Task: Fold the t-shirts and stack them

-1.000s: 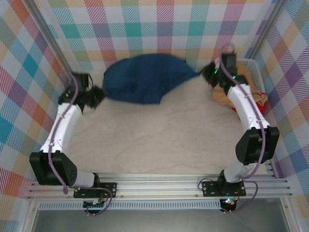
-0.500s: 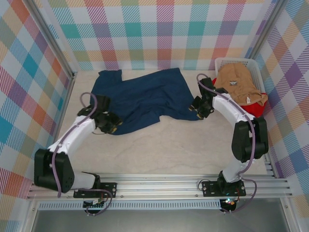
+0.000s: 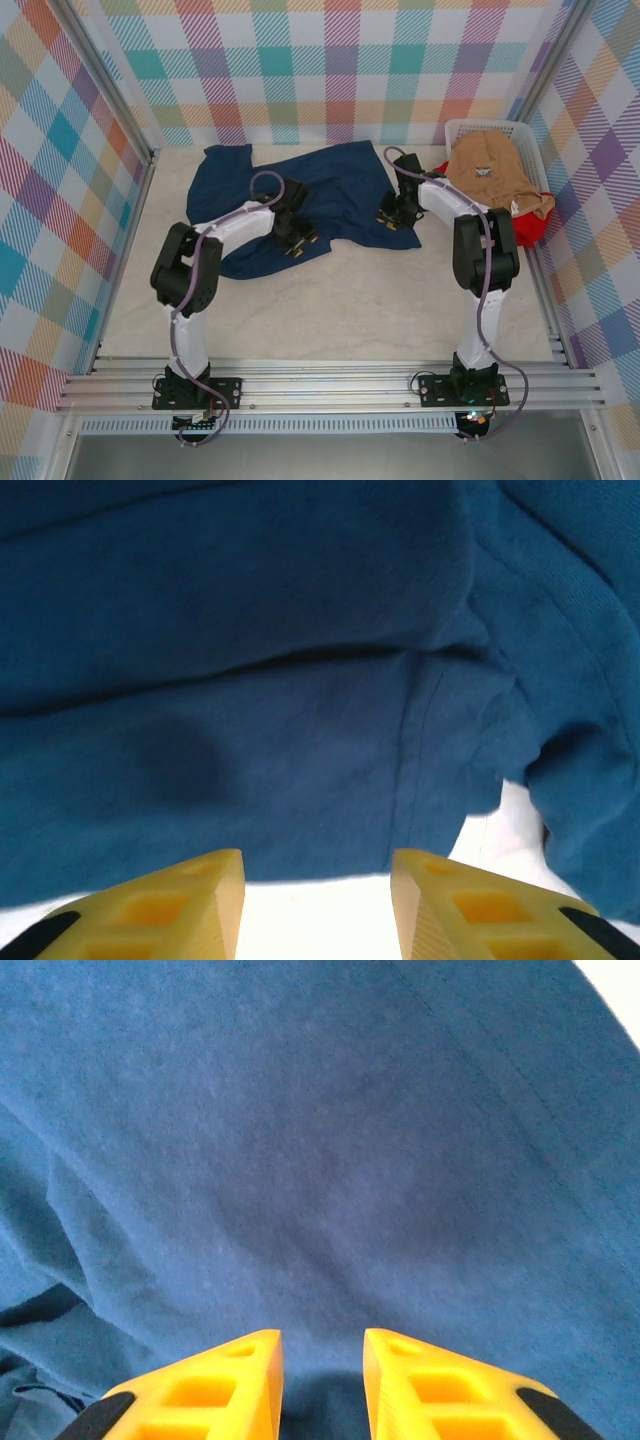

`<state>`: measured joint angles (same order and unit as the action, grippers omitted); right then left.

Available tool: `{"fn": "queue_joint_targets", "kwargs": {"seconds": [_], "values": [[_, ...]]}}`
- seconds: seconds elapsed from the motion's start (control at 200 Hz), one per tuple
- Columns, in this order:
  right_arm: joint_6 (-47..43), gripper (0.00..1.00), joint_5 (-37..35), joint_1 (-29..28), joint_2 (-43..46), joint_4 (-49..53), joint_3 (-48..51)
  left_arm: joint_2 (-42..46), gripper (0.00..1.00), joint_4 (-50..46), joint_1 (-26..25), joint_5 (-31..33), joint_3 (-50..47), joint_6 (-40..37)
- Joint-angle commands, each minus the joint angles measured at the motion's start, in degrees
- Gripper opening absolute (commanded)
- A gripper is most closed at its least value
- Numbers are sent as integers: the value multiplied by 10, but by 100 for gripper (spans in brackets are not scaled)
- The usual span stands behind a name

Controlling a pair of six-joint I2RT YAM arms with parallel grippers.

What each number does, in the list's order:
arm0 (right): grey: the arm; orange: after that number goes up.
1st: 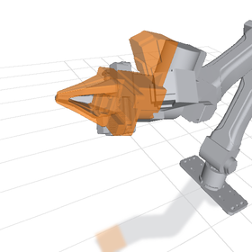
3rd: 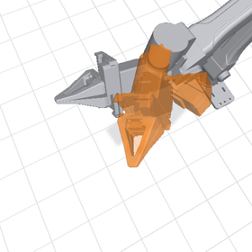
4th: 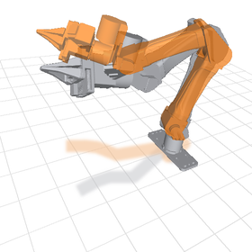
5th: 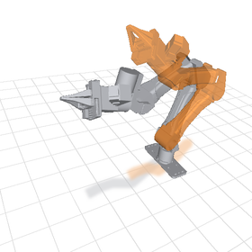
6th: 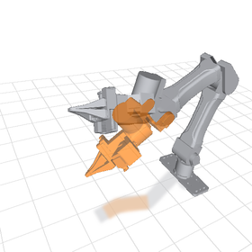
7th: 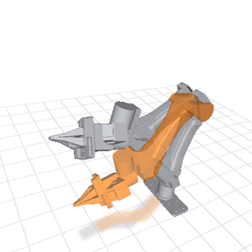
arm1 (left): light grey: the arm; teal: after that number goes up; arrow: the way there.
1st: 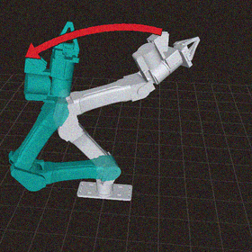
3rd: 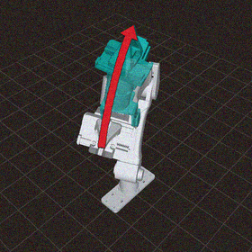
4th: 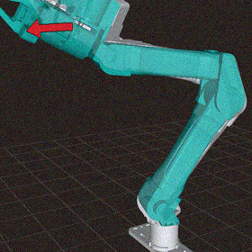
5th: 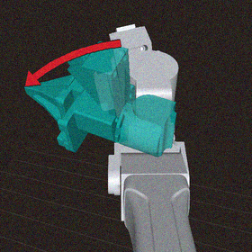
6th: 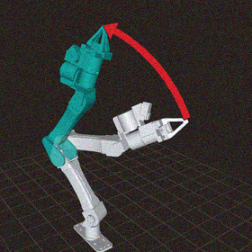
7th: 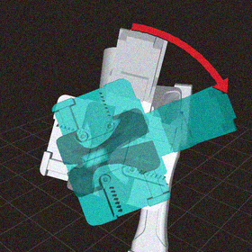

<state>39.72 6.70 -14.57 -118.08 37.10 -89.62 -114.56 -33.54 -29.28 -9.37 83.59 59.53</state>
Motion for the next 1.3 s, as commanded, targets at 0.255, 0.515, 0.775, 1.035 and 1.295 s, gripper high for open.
{"fn": "queue_joint_targets", "kwargs": {"seconds": [0.255, 0.515, 0.775, 1.035, 1.295], "values": [[-16, 29, -17, 5, -95, 61, -97, 6, 5, -83, -32, 51, -78, -53], [-21, 30, -76, 5, -97, 126, -89, 234, 0, -142, -12, 68, -300, -67], [-19, 31, -87, 5, -45, 122, -15, 393, 0, -235, 44, 75, -322, -73], [-31, 33, -127, 4, -7, 127, -16, 461, 29, -254, 122, 66, -266, -52], [-52, 44, -134, -7, 35, 113, -2, 414, 45, -194, 268, 68, -247, -85]]}}
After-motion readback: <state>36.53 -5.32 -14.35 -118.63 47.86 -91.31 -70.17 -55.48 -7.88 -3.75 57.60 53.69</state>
